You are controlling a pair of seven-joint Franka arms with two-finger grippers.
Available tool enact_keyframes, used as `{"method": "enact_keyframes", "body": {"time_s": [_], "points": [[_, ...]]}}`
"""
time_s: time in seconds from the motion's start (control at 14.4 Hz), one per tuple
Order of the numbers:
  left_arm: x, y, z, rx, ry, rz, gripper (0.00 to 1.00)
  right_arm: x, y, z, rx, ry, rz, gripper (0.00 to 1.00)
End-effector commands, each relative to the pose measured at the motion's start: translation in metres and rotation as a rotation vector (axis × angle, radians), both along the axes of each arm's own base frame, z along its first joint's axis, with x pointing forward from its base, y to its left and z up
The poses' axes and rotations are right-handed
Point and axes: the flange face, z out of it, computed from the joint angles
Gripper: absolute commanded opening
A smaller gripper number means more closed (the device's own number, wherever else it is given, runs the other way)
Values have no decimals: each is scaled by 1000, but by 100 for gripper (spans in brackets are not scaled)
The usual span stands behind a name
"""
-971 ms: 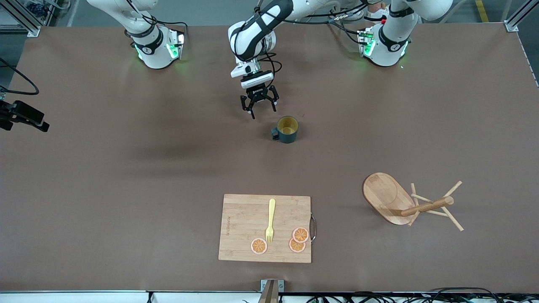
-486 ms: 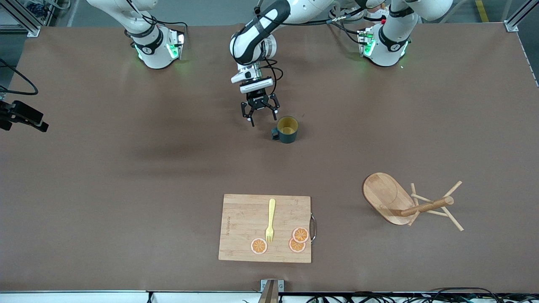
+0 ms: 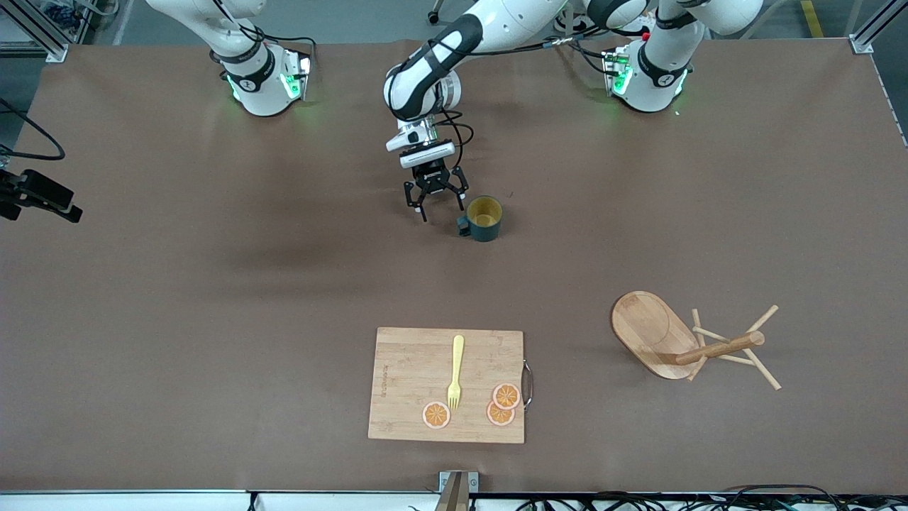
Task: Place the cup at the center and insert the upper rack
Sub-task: 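Lower the left gripper beside the mug handle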
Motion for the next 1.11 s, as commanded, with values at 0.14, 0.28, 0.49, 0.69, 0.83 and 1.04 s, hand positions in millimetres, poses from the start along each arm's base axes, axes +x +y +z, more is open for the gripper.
{"method": "enact_keyframes", "body": {"time_s": [0.14,0.28,0.49,0.69,0.83,1.04], "points": [[22,-14,4,21,-48,102,100,-6,-1,3,-15,-9,12,100],[26,-16,6,19,-58,115,100,-6,0,4,-15,-10,13,100],[26,-16,6,35,-51,104,99,-6,0,4,-15,-10,13,100],[26,-16,3,58,-40,89,92,-6,-1,6,-16,-15,12,100],[27,-14,-1,87,-29,75,89,-6,-2,6,-16,-15,9,100],[29,-13,-3,112,-20,63,87,-6,-1,6,-16,-15,10,100]]}}
